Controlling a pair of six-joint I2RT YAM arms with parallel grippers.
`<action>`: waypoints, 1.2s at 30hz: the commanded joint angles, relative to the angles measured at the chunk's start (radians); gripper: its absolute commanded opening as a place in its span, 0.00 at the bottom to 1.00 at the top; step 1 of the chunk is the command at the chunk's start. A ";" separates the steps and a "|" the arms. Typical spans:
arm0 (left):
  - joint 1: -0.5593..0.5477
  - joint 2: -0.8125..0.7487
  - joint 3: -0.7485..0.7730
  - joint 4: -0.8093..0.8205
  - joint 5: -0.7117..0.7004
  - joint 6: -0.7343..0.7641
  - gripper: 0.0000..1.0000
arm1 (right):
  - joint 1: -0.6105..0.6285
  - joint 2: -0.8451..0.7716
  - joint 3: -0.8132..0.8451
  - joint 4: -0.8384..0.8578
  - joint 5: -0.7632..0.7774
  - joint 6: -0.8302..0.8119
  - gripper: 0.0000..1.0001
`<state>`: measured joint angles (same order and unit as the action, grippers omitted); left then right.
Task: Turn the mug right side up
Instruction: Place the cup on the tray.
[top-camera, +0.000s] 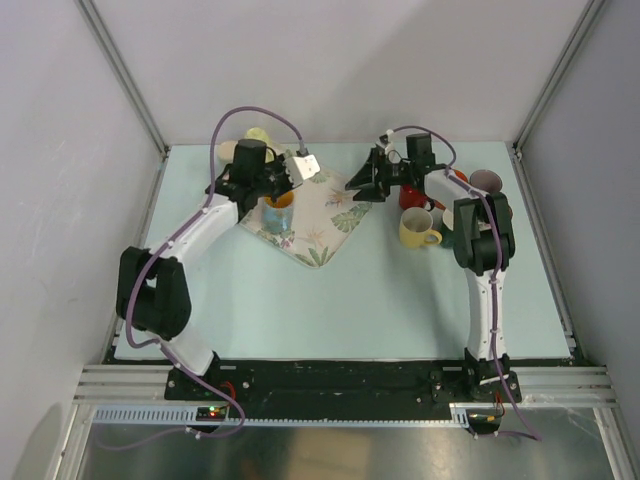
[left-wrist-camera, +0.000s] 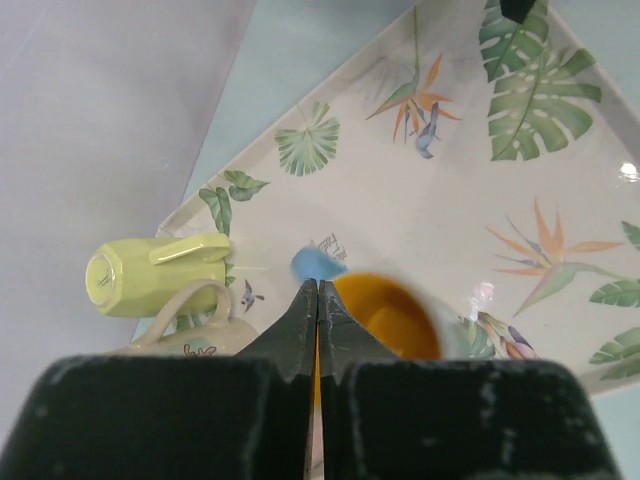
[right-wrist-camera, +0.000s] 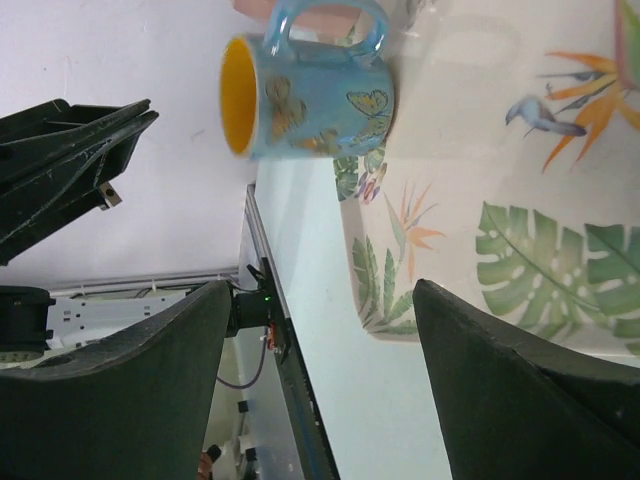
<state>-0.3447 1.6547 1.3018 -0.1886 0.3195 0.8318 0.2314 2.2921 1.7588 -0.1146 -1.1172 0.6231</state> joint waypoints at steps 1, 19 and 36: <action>0.010 0.005 0.087 -0.165 0.040 0.014 0.00 | -0.016 -0.080 0.018 -0.007 -0.046 -0.074 0.79; 0.033 0.053 0.204 -0.264 -0.371 -0.590 0.74 | 0.012 -0.095 0.038 -0.020 -0.073 -0.136 0.79; 0.057 0.244 0.371 -0.479 -0.552 -1.151 0.70 | 0.043 -0.180 0.001 -0.167 -0.045 -0.316 0.78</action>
<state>-0.2935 1.8668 1.6138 -0.6353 -0.1848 -0.1852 0.2554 2.1914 1.7588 -0.2283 -1.1656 0.3920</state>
